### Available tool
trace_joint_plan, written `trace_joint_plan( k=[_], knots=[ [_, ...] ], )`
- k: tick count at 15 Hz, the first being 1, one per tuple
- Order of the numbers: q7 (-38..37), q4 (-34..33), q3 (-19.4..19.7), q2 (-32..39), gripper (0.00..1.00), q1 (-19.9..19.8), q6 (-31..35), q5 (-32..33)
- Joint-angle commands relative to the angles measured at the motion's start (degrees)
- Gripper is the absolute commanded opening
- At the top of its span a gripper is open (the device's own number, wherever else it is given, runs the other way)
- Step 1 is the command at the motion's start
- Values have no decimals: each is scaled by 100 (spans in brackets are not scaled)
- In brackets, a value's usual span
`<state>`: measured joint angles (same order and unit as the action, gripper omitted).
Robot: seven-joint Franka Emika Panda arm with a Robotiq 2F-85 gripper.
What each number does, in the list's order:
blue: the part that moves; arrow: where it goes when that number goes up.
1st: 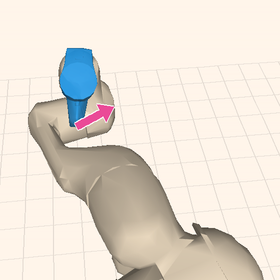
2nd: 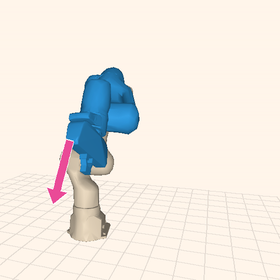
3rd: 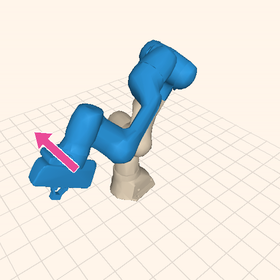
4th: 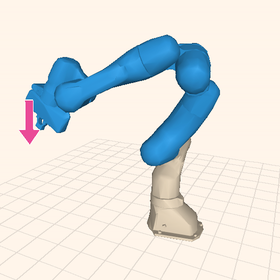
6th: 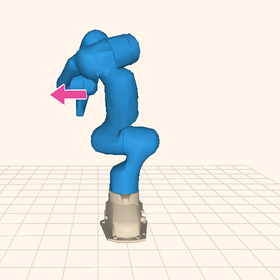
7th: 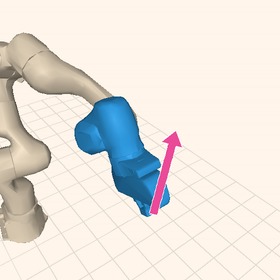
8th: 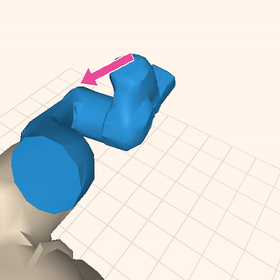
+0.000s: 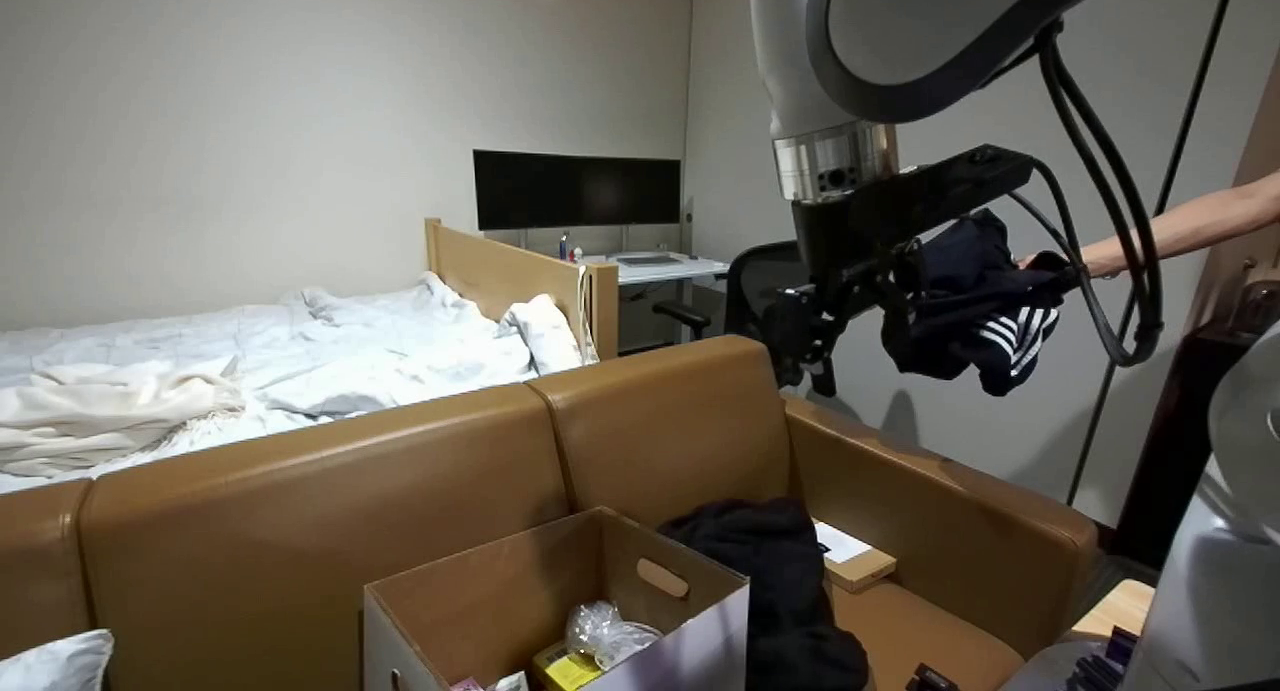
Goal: Put the black trousers in the box
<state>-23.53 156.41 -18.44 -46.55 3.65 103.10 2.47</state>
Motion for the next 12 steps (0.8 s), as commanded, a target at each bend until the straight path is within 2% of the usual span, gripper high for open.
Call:
trace_joint_plan(
  k=[1, 6, 9, 12],
  knots=[
    [-764, 43, -259, 260, 100, -322, 651, 404],
    [-1690, -21, -369, 900, 100, -877, 1326, 1063],
    [-1629, -61, 11, 1269, 100, -1069, 1602, 1356],
    [-1490, -102, 480, 1347, 100, -1226, 1754, 1451]
  ],
)
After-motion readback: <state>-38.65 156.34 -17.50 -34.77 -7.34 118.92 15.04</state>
